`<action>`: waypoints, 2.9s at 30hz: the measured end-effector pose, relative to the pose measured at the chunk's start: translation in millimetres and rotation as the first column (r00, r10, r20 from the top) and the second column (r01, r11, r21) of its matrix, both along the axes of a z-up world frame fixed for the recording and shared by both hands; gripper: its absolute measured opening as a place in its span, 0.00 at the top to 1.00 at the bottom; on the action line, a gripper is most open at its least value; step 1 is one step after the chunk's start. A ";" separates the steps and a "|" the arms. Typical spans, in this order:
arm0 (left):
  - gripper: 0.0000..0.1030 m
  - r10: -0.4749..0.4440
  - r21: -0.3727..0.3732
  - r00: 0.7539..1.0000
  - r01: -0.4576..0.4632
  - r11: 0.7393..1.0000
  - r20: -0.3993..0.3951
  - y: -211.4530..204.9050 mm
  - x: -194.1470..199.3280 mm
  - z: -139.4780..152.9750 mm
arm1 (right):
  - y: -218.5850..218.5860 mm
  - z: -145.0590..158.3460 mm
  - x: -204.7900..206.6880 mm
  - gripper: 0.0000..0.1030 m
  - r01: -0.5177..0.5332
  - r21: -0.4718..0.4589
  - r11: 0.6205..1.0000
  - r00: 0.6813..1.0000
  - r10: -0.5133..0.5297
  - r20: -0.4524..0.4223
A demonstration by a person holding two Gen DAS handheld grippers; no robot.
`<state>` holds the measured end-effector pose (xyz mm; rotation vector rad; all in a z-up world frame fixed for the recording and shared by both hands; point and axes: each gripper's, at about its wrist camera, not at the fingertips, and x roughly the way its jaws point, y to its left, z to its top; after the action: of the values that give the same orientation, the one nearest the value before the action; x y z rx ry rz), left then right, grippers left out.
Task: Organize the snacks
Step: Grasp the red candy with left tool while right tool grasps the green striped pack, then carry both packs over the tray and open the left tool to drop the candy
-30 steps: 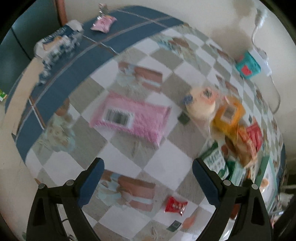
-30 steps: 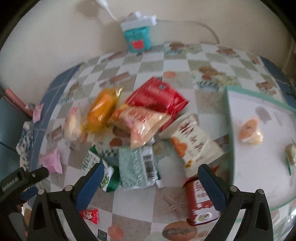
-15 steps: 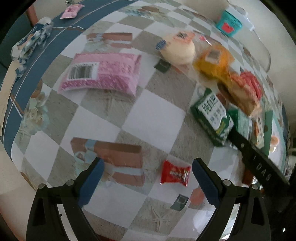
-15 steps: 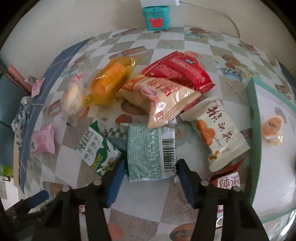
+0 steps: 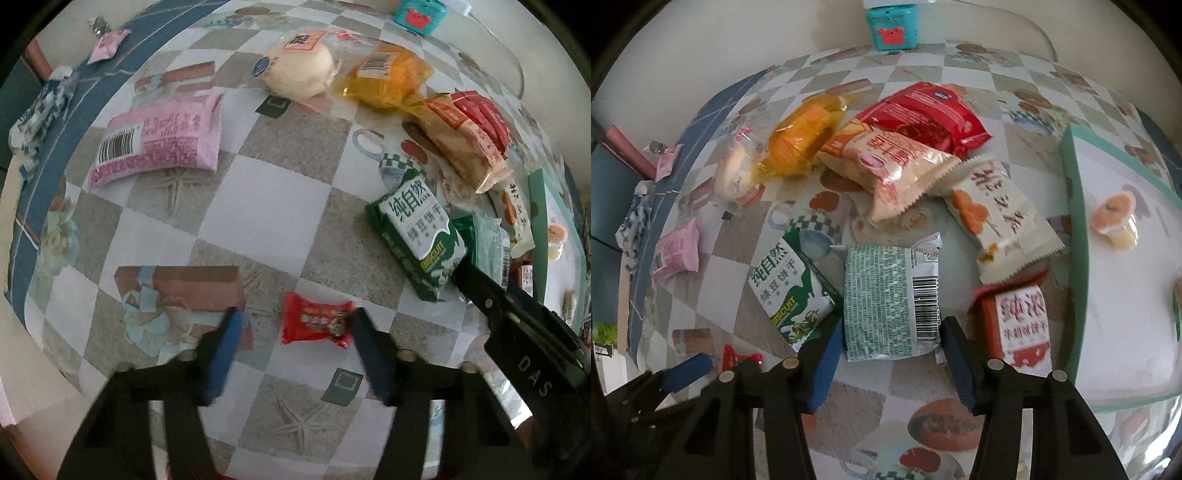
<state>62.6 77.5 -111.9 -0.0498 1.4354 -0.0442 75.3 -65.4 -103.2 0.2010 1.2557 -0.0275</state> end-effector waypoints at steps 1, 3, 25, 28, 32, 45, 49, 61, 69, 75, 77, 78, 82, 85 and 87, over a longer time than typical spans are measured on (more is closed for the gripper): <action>0.57 -0.005 0.006 1.000 0.005 1.000 0.001 -3.5 3.0 1.9 | -1.1 0.3 -1.7 0.45 0.002 0.000 1.000 1.000 -0.002 -0.002; 0.68 -0.015 0.011 1.000 0.015 1.000 0.007 -8.7 1.3 2.5 | -2.1 0.1 -4.3 0.45 0.005 0.003 1.000 1.000 -0.005 -0.004; 0.72 0.071 -0.015 0.995 -0.070 0.997 0.071 15.1 4.4 32.8 | -29.7 55.3 -32.8 0.49 0.007 0.058 0.998 0.990 -0.015 0.142; 0.72 0.069 -0.014 0.993 -0.068 0.998 0.093 7.8 7.1 43.8 | -33.1 63.7 -32.7 0.49 0.014 0.075 0.997 0.985 -0.027 0.170; 0.72 0.051 0.000 0.991 -0.052 0.999 0.126 -11.8 16.1 55.6 | -42.2 75.2 -33.8 0.49 0.031 0.081 0.996 0.979 -0.046 0.197; 0.72 -0.071 0.042 0.975 0.063 0.997 0.209 -79.3 34.3 83.1 | -100.2 93.6 -41.4 0.49 0.189 0.101 0.977 0.951 -0.207 0.230; 0.72 -0.117 0.057 0.968 0.107 0.993 0.220 -105.6 35.8 86.4 | -125.6 95.6 -44.9 0.49 0.256 0.095 0.962 0.936 -0.271 0.224; 0.72 -0.302 0.096 0.923 0.287 0.953 0.240 -202.4 28.7 88.6 | -221.4 87.1 -69.2 0.49 0.482 0.104 0.870 0.850 -0.494 0.185; 0.72 -0.427 0.088 0.878 0.418 0.904 0.216 -268.4 15.3 76.7 | -264.5 80.6 -82.6 0.49 0.552 0.131 0.823 0.806 -0.567 0.170; 0.72 -0.468 0.082 0.866 0.461 0.884 0.173 -295.8 15.2 57.4 | -274.1 69.2 -79.0 0.49 0.554 0.149 0.819 0.806 -0.572 0.149; 0.72 -0.472 0.079 0.867 0.465 0.882 0.161 -299.0 17.5 50.5 | -275.1 64.2 -75.8 0.49 0.551 0.153 0.820 0.810 -0.570 0.137; 0.72 -0.473 0.079 0.868 0.466 0.881 0.154 -299.8 18.5 47.1 | -275.5 62.1 -75.2 0.49 0.551 0.156 0.820 0.811 -0.570 0.132; 0.71 -0.467 0.071 0.873 0.462 0.884 0.142 -300.9 21.7 38.8 | -275.0 56.5 -72.0 0.49 0.545 0.157 0.823 0.817 -0.564 0.119; 0.71 -0.458 0.074 0.878 0.452 0.889 0.140 -300.5 23.0 37.0 | -273.6 53.9 -69.9 0.48 0.539 0.155 0.828 0.823 -0.557 0.112; 0.69 -0.457 0.071 0.878 0.451 0.890 0.140 -299.4 23.7 37.2 | -273.1 51.9 -69.3 0.48 0.538 0.152 0.829 0.825 -0.555 0.106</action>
<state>86.3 -221.9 -74.7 0.3183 1.2661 -0.4023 6.0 -338.5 -51.3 0.6540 1.0175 -0.4336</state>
